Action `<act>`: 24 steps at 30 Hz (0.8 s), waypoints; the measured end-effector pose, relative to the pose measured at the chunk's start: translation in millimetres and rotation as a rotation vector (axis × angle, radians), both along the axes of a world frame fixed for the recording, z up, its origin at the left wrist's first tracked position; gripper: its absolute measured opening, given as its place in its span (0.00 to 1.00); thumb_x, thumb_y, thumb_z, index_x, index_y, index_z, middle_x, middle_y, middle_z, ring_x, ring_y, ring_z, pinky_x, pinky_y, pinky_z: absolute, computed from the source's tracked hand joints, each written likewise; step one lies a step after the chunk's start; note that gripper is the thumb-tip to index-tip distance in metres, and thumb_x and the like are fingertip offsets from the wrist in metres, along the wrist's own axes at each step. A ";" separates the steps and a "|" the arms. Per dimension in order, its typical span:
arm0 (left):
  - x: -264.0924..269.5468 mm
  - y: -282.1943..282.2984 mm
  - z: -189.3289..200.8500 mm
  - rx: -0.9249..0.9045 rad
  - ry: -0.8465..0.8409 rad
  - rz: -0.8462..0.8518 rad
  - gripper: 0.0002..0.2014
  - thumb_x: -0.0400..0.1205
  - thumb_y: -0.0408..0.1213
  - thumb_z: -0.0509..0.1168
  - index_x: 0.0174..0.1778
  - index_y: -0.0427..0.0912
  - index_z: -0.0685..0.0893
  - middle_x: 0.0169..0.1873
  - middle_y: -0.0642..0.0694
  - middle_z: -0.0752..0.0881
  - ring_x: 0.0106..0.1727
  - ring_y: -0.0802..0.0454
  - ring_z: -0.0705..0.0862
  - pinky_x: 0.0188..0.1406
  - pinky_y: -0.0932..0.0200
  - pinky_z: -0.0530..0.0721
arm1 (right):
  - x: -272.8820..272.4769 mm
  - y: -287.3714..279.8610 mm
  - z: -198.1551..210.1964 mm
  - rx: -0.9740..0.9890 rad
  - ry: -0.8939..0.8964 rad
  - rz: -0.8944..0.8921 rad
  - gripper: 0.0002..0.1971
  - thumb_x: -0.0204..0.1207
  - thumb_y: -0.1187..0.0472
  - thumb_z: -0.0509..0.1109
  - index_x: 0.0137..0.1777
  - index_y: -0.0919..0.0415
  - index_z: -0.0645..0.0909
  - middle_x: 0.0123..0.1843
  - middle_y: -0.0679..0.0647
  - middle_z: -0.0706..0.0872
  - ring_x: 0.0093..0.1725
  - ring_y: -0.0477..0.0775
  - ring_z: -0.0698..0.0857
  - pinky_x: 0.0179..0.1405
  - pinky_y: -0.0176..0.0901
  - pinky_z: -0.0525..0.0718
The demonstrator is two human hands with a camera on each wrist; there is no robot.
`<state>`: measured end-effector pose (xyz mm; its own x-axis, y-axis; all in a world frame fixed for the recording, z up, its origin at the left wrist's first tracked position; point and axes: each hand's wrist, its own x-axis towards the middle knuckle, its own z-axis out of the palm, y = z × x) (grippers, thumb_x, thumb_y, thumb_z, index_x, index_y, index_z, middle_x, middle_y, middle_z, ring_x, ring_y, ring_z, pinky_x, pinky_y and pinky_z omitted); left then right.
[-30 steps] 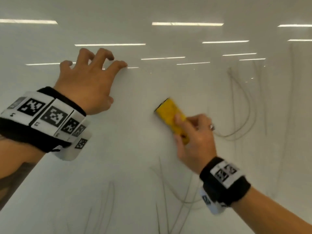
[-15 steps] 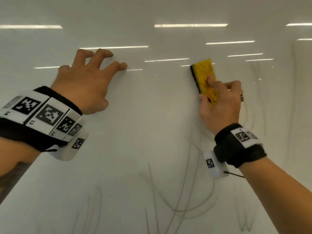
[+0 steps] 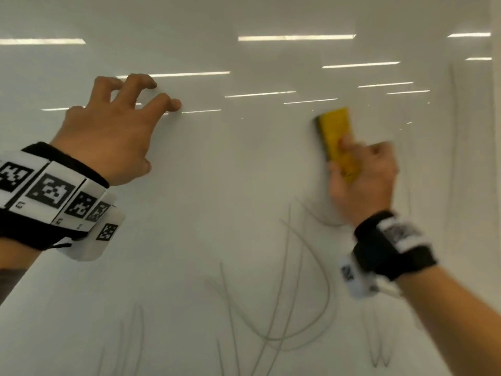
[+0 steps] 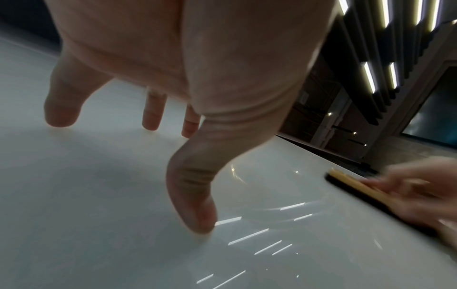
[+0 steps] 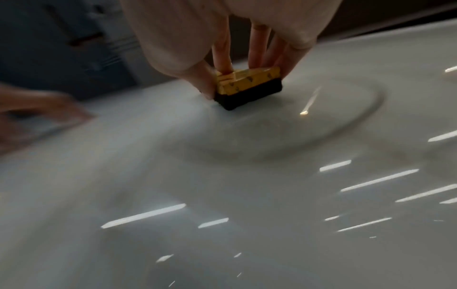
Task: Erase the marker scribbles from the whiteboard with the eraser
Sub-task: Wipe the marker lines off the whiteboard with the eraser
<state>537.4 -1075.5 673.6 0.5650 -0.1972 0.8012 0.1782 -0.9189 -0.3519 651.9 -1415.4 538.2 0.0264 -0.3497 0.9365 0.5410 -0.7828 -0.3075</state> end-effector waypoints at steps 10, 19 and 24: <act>-2.4 10.7 -7.9 0.057 0.003 -0.056 0.50 0.72 0.44 0.79 0.84 0.66 0.53 0.85 0.53 0.51 0.84 0.41 0.51 0.64 0.27 0.76 | -15.4 55.0 -87.5 -0.343 -0.054 0.076 0.22 0.74 0.60 0.77 0.69 0.57 0.85 0.52 0.66 0.81 0.44 0.65 0.80 0.45 0.57 0.80; 0.9 7.3 -13.7 0.017 0.012 -0.096 0.50 0.69 0.36 0.79 0.82 0.62 0.57 0.84 0.50 0.52 0.84 0.38 0.50 0.71 0.23 0.67 | -17.0 57.7 -84.7 0.014 -0.011 0.047 0.23 0.70 0.60 0.77 0.67 0.60 0.86 0.50 0.65 0.78 0.45 0.65 0.80 0.48 0.51 0.78; 2.5 -42.0 -14.4 0.036 0.046 -0.200 0.51 0.61 0.57 0.81 0.79 0.60 0.62 0.82 0.52 0.54 0.83 0.40 0.50 0.77 0.24 0.61 | -31.3 72.0 -146.4 -0.412 -0.003 0.144 0.28 0.72 0.62 0.80 0.72 0.48 0.79 0.55 0.60 0.81 0.45 0.63 0.77 0.44 0.58 0.78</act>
